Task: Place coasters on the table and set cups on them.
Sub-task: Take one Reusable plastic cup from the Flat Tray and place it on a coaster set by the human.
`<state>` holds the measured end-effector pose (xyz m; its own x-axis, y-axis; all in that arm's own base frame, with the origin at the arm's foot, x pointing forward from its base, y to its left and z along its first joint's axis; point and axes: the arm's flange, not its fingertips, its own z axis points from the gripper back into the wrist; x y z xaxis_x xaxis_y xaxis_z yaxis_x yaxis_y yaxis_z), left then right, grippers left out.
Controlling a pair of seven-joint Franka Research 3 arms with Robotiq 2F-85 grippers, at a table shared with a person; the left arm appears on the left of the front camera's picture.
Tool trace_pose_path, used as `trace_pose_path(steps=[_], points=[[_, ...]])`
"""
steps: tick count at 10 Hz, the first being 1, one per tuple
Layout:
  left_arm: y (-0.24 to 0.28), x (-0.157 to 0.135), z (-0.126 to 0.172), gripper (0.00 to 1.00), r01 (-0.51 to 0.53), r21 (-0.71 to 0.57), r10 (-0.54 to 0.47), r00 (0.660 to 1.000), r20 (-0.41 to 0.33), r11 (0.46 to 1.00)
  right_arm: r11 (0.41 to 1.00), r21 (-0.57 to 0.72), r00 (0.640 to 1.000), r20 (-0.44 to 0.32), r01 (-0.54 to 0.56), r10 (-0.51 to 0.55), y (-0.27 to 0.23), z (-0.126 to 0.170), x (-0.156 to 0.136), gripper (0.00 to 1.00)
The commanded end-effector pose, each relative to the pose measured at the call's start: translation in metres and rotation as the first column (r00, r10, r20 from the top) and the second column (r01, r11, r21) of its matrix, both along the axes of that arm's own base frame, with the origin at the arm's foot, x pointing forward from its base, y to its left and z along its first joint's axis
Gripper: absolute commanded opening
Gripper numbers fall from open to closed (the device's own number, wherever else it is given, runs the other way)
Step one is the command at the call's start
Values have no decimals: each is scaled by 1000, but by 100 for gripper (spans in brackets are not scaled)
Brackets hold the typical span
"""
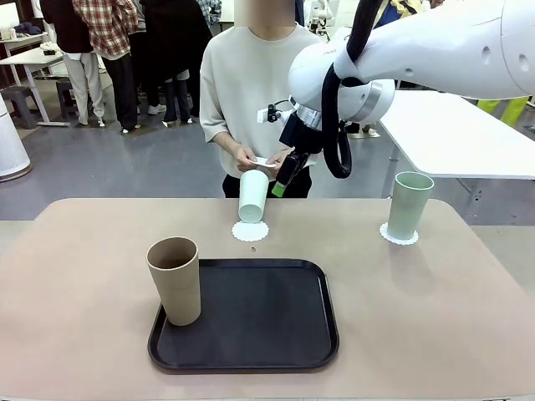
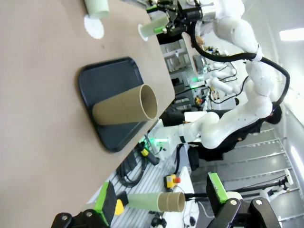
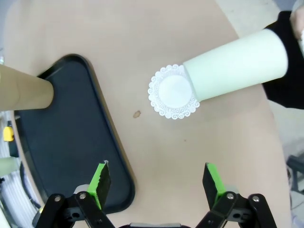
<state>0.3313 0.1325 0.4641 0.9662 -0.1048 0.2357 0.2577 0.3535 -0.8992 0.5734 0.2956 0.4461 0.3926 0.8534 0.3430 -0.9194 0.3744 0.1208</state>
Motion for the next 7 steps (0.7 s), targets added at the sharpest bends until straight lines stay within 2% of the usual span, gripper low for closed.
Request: trace_pose_path(steps=[1, 4, 5, 6, 7], points=[[1, -1, 2, 100, 1, -12, -1, 1000, 8, 1000, 999, 44, 1000, -13, 22, -21, -2, -6, -1, 100], [1, -1, 2, 100, 1, -12, -1, 1000, 8, 1000, 1000, 11, 1000, -7, 7, -6, -1, -1, 1, 100], [1, -1, 2, 100, 1, -12, -1, 1000, 8, 1000, 989, -20, 988, -26, 149, -149, 15, 15, -1, 100], [1, -1, 2, 100, 1, -12, -1, 1000, 8, 1000, 927, -136, 936, 44, 351, -348, 35, 31, 3, 100], [1, -1, 2, 100, 1, -12, -1, 1000, 8, 1000, 851, -204, 872, 31, 484, -488, 60, 49, 18, 100]])
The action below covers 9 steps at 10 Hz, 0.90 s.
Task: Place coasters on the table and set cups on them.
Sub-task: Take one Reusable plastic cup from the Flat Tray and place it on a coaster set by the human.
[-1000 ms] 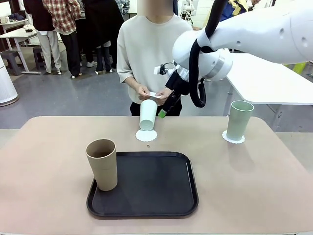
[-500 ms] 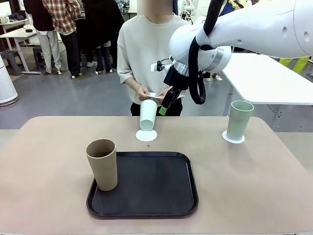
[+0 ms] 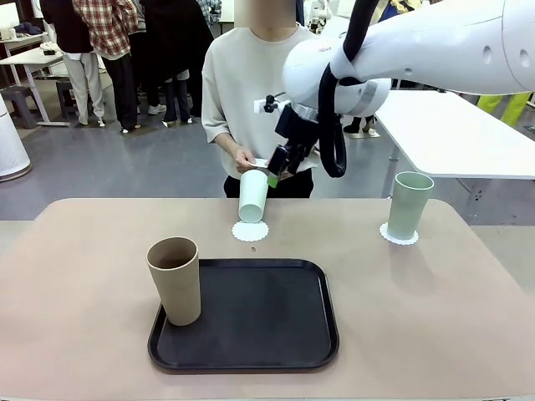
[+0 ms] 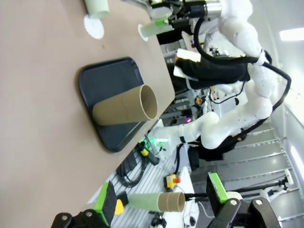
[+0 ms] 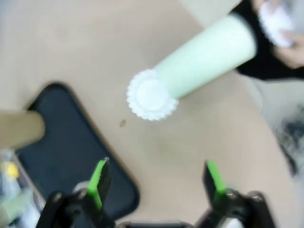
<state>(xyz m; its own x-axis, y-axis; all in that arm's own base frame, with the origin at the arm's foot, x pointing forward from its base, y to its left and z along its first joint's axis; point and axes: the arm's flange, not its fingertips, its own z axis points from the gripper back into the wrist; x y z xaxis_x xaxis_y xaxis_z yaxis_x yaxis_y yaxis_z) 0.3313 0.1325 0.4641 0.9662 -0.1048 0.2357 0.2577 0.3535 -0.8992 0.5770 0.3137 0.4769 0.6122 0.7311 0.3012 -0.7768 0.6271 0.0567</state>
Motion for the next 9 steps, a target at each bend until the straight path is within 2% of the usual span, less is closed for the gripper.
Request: trace_pose_path(steps=[1, 3, 4, 5, 6, 7, 8, 9], points=[[1, -1, 2, 100, 1, -12, -1, 1000, 8, 1000, 936, -162, 945, -52, 311, -323, 66, 23, 31, 100], [1, -1, 2, 100, 1, -12, -1, 1000, 8, 1000, 848, -288, 874, -64, 446, -481, 105, -2, 65, 100], [1, -1, 2, 100, 1, -12, -1, 1000, 8, 1000, 825, -314, 839, -129, 470, -528, 123, -18, 79, 100], [1, -1, 2, 100, 1, -12, -1, 1000, 8, 1000, 838, -292, 828, -201, 460, -524, 134, -28, 83, 100], [1, -1, 2, 100, 1, -12, -1, 1000, 8, 1000, 879, -226, 857, -219, 420, -466, 134, -29, 79, 100], [1, -1, 2, 100, 1, -12, -1, 1000, 8, 1000, 823, -316, 851, -81, 472, -519, 97, -50, 36, 100], [1, -1, 2, 100, 1, -12, -1, 1000, 8, 1000, 823, -316, 851, -81, 472, -519, 97, -50, 36, 100], [1, -1, 2, 100, 1, -12, -1, 1000, 8, 1000, 838, -299, 844, -154, 456, -514, 116, -64, 43, 100]])
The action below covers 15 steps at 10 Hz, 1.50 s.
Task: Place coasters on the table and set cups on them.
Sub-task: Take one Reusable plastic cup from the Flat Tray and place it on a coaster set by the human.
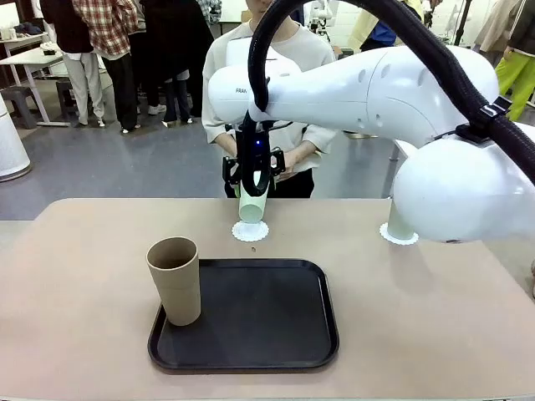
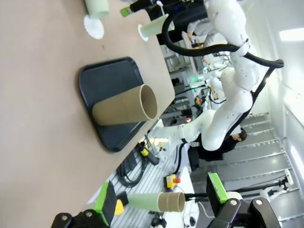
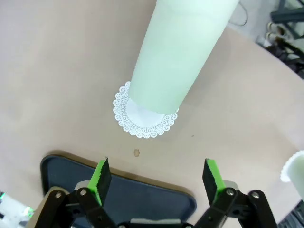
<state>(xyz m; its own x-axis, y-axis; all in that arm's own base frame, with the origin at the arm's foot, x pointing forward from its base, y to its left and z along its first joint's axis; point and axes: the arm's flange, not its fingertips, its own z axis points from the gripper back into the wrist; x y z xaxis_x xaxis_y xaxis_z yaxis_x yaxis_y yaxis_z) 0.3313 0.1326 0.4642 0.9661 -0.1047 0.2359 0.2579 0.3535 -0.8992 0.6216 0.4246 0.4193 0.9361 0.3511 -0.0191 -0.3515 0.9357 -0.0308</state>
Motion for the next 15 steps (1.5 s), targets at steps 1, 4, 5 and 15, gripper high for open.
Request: trace_pose_path(steps=[1, 4, 5, 15], points=[[1, -1, 2, 100, 1, -12, -1, 1000, 8, 1000, 992, -9, 989, 70, 130, -129, 8, -22, 5, 100], [1, -1, 2, 100, 1, -12, -1, 1000, 8, 1000, 958, 59, 894, 347, 282, -285, 28, -51, 9, 100], [1, -1, 2, 100, 1, -12, -1, 1000, 8, 1000, 954, 95, 874, 382, 286, -300, 28, -57, 11, 100], [1, -1, 2, 100, 1, -12, -1, 1000, 8, 1000, 902, 77, 829, 369, 424, -421, 11, -82, 44, 100]])
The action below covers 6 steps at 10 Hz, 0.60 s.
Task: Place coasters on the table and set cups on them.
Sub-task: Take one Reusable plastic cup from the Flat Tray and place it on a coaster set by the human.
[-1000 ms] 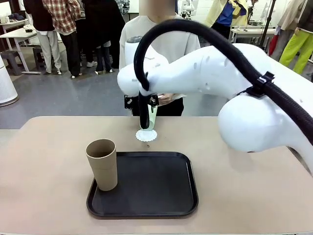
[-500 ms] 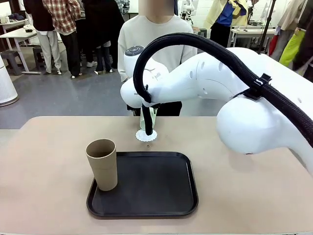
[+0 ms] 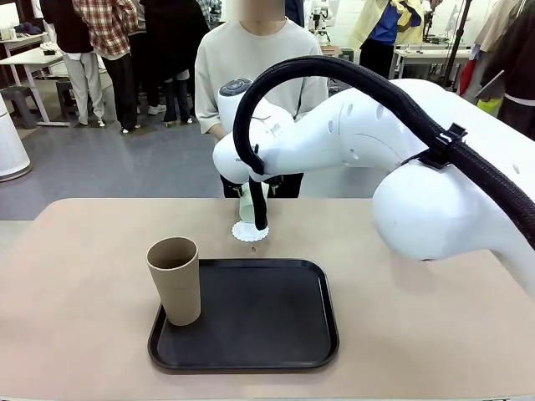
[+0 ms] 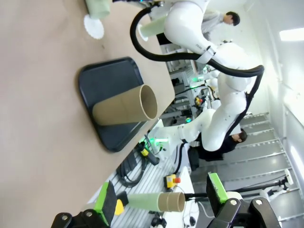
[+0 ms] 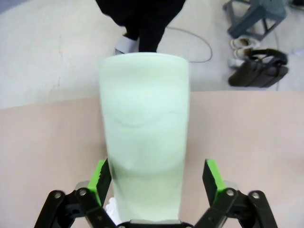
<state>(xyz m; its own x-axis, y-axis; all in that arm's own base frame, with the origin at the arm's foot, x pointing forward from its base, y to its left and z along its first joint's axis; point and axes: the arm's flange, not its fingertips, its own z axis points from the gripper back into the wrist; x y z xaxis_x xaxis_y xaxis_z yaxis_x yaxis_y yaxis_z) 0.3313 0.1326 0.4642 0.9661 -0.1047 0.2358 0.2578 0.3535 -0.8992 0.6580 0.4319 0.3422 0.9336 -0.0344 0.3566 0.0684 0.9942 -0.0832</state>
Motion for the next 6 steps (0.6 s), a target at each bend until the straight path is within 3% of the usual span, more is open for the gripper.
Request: trace_pose_path(steps=[1, 4, 5, 6], points=[[1, -1, 2, 100, 1, -12, -1, 1000, 8, 1000, 999, 14, 999, -8, 46, -46, 4, -10, 12, 100], [1, -1, 2, 100, 1, -12, -1, 1000, 8, 1000, 996, 88, 996, -86, 13, -6, -1, -22, 23, 100], [1, -1, 2, 100, 1, -12, -1, 1000, 8, 1000, 993, 114, 994, -111, -3, 16, -5, -22, 25, 90], [1, -1, 2, 100, 1, -12, -1, 1000, 8, 1000, 994, 111, 991, -129, -8, 22, -8, -23, 25, 42]])
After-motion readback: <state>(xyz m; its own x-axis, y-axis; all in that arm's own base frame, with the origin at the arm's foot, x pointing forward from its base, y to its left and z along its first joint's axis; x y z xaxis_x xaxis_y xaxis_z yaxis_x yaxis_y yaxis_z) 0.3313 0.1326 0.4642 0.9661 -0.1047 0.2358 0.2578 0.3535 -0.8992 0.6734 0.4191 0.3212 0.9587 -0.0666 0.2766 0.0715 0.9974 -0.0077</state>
